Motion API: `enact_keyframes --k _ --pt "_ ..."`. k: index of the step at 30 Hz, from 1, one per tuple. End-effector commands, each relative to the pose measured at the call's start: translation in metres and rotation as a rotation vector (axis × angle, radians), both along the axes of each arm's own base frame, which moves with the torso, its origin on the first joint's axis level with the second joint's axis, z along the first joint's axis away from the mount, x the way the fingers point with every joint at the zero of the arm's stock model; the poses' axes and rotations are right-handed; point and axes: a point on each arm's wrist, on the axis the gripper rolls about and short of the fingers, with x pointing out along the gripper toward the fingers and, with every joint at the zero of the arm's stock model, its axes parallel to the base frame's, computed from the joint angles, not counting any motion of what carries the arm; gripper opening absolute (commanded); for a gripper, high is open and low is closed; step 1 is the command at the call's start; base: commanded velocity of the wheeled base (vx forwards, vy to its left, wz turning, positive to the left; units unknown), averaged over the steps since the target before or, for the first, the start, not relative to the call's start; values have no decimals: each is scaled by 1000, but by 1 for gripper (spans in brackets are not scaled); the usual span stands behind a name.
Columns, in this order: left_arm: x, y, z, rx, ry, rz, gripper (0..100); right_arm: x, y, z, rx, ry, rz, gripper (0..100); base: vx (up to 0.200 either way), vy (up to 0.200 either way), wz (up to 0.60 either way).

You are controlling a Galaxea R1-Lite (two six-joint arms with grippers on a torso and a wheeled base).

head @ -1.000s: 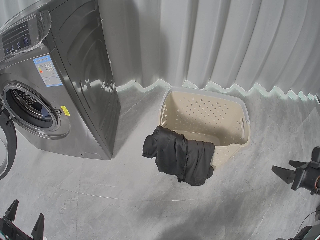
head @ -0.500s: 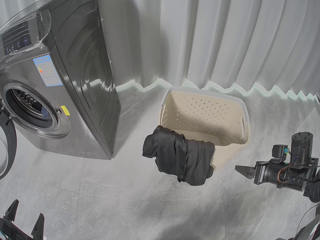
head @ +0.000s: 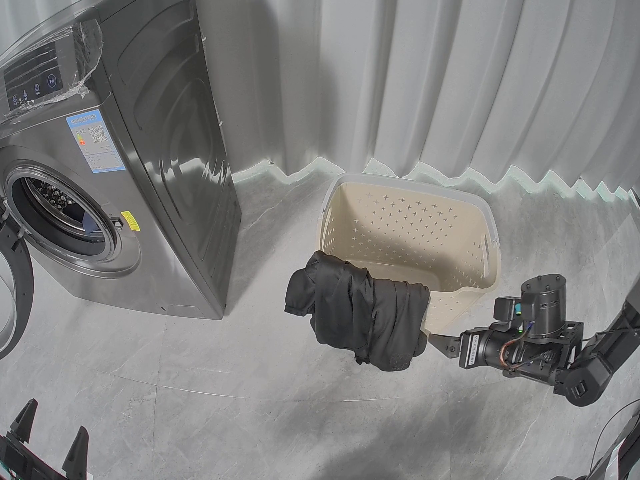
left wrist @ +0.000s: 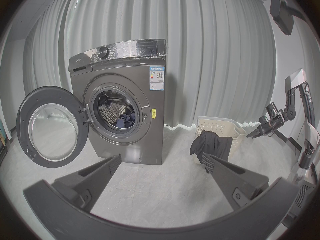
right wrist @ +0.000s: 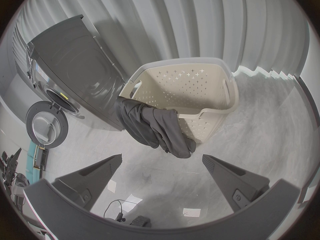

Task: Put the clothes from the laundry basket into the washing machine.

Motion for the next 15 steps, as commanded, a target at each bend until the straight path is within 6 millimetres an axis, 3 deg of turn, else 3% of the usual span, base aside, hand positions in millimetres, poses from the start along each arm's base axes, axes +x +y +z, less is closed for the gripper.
enact_keyframes --k 1,15 --pt "0 0 -4 -1 -1 0 100 10 11 -21 -25 48 9 100 0 0 0" --pt "0 0 -4 -3 -3 0 100 56 31 -58 -17 42 -25 100 0 0 0"
